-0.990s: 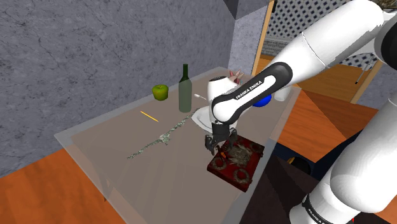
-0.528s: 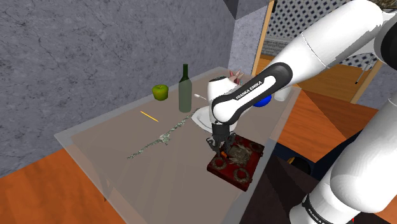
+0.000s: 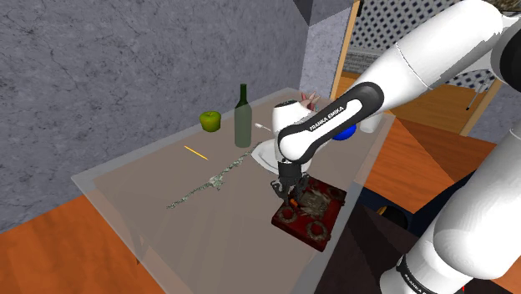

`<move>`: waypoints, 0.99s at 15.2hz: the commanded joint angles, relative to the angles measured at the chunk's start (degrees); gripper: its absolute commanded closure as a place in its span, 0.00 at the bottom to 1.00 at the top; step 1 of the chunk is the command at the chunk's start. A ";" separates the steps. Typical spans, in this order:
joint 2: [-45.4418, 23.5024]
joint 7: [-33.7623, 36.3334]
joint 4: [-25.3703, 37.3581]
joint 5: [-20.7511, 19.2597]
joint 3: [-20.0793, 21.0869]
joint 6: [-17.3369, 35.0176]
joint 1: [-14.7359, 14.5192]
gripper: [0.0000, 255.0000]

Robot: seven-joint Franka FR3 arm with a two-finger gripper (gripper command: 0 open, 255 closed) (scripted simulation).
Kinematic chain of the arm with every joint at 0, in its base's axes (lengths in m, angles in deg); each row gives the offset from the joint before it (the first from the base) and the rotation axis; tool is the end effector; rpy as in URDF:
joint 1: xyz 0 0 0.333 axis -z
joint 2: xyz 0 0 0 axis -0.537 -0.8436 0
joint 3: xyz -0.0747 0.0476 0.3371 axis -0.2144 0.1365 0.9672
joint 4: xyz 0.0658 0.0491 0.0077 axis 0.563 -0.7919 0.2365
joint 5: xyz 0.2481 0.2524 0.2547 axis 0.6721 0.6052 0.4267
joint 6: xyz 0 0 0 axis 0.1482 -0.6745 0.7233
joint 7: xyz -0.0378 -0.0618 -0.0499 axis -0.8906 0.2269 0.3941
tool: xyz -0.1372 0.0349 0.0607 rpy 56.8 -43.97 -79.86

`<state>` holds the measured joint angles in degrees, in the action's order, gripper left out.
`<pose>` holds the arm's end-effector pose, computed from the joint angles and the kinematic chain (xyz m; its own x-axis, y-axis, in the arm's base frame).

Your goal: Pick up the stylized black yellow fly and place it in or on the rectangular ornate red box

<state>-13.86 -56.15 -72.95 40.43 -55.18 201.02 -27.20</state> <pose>0.4530 0.0670 0.2285 0.8832 -0.4182 -0.2122 -0.4061 -0.9083 0.1001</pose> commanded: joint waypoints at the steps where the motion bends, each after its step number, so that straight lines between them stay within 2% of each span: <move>1: 0.66 -0.11 0.17 0.15 -0.01 -0.83 0.01 1.00; 15: 8.51 -1.16 4.15 1.59 -0.41 -12.53 -0.05 1.00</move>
<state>-5.92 -57.23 -69.17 41.94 -55.53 189.45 -27.26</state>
